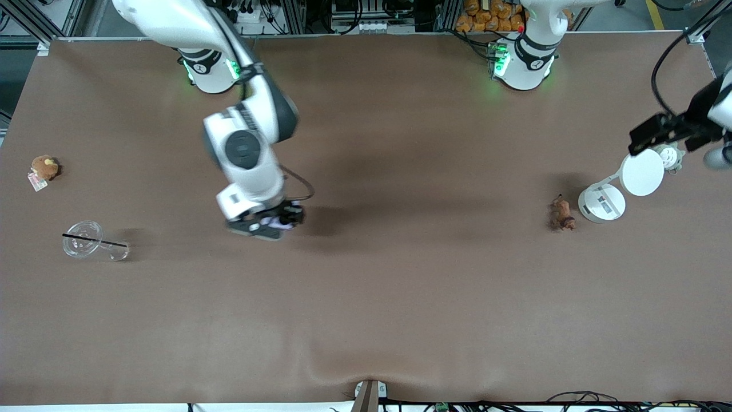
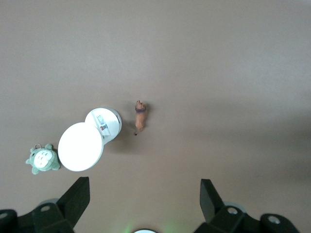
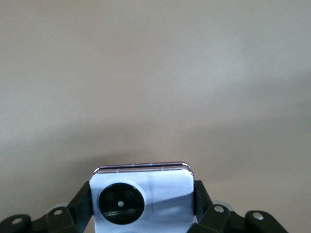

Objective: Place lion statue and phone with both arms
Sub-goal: 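Open the left gripper and withdraw while the right gripper lifts the phone, then carry the white phone with the right gripper toward the glass beaker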

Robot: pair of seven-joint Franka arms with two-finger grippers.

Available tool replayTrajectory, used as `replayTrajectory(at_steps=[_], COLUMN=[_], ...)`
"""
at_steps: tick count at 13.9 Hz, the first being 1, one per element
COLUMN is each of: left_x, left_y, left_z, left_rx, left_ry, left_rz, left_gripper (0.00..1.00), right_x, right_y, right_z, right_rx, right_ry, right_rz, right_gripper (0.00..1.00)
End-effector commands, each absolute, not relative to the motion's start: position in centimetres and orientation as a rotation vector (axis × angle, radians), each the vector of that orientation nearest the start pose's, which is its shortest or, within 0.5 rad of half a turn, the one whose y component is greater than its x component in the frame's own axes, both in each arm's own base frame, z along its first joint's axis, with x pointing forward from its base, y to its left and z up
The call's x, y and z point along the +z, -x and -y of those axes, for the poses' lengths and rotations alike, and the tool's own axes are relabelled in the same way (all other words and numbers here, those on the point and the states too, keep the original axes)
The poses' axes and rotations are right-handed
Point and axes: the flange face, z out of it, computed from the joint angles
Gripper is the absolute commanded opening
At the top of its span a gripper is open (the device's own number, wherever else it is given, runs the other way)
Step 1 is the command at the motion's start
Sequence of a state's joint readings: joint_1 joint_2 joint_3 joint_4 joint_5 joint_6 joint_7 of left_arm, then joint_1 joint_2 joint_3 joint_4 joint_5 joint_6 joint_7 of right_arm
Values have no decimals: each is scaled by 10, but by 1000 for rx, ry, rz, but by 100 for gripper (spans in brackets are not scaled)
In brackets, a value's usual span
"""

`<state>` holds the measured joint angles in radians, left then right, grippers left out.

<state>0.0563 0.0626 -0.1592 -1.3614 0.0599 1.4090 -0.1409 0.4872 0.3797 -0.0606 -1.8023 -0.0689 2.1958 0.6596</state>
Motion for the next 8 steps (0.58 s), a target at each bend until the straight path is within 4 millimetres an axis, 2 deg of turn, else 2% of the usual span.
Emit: replayTrajectory(at_steps=[1,4,5,6,8], left_x=[687,701,701,696,694], left_y=[-536,-517,-512,-511,-515], left_z=[39,34,34,31,16], left_rx=[24,29,44,62,46], left_ry=[3106,3106,3117,3134,3190], left_rz=[13,-51,-70,-91,-92], left_gripper=[100,100,100,100,100], right_x=[365,371,367,352,331], right_y=[-607,-636,-641,-648,-660], right_z=[-200,-122,-107,-104,-74], right_rx=[-97,-125,-144,-175,-222], right_ry=[3186,3195,3192,3189,3188], right_rz=[-169,-23,-15,-11,-11], right_gripper=[12,12,12,12,12])
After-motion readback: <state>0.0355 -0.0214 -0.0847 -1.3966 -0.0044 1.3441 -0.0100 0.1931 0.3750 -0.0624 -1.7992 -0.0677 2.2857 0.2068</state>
